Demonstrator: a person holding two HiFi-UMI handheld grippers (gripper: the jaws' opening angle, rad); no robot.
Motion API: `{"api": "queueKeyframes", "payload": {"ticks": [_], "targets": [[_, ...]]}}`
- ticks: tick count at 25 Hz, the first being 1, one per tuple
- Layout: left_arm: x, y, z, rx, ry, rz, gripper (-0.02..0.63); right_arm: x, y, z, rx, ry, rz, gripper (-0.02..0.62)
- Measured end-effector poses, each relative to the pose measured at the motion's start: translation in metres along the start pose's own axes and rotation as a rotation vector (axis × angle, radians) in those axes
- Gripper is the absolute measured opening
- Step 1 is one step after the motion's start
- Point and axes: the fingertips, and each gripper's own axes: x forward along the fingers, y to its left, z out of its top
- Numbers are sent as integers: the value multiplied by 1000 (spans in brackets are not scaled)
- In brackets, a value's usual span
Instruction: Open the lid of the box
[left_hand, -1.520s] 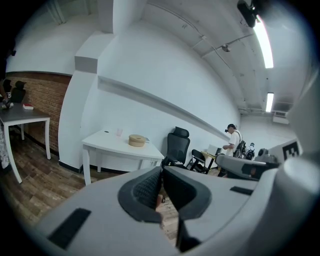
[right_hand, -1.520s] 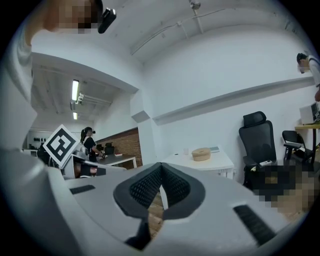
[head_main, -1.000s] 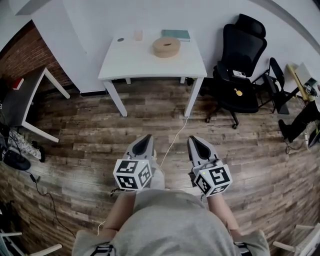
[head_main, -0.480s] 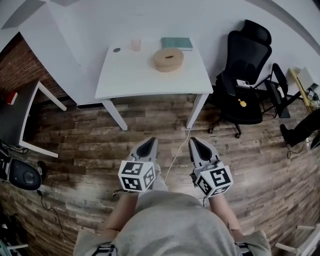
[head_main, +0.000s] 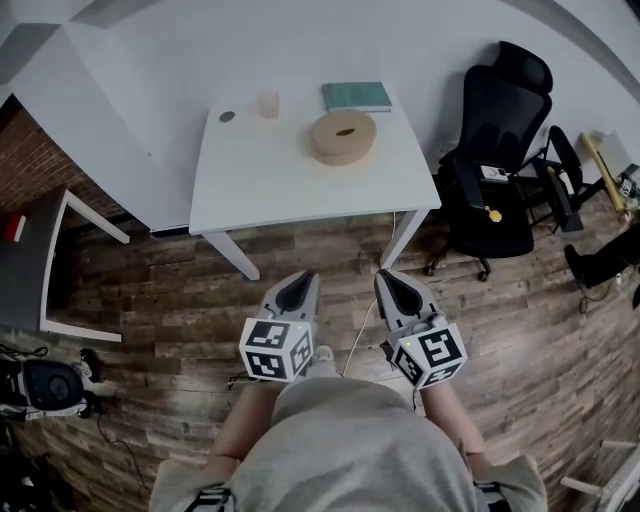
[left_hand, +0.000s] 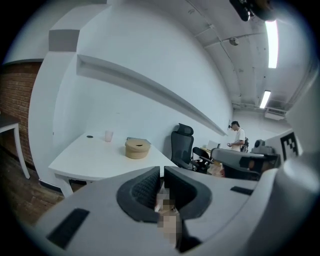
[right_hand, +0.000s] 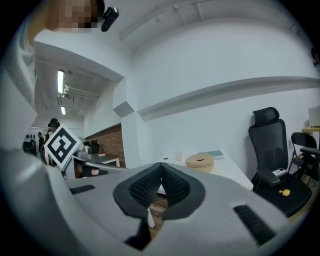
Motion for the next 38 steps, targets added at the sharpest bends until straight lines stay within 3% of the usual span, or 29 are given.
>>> {"api": "queueKeyframes", "payload": {"ticks": [6, 21, 38], "targets": [[23, 34, 14, 4, 4, -22, 24, 43, -6, -4, 6, 13, -21, 26], [65, 87, 16, 19, 79, -111, 176, 119, -12, -12, -9, 70, -37, 138], [177, 125, 18, 23, 156, -100, 247, 211, -94, -8, -92, 121, -15, 199]]}}
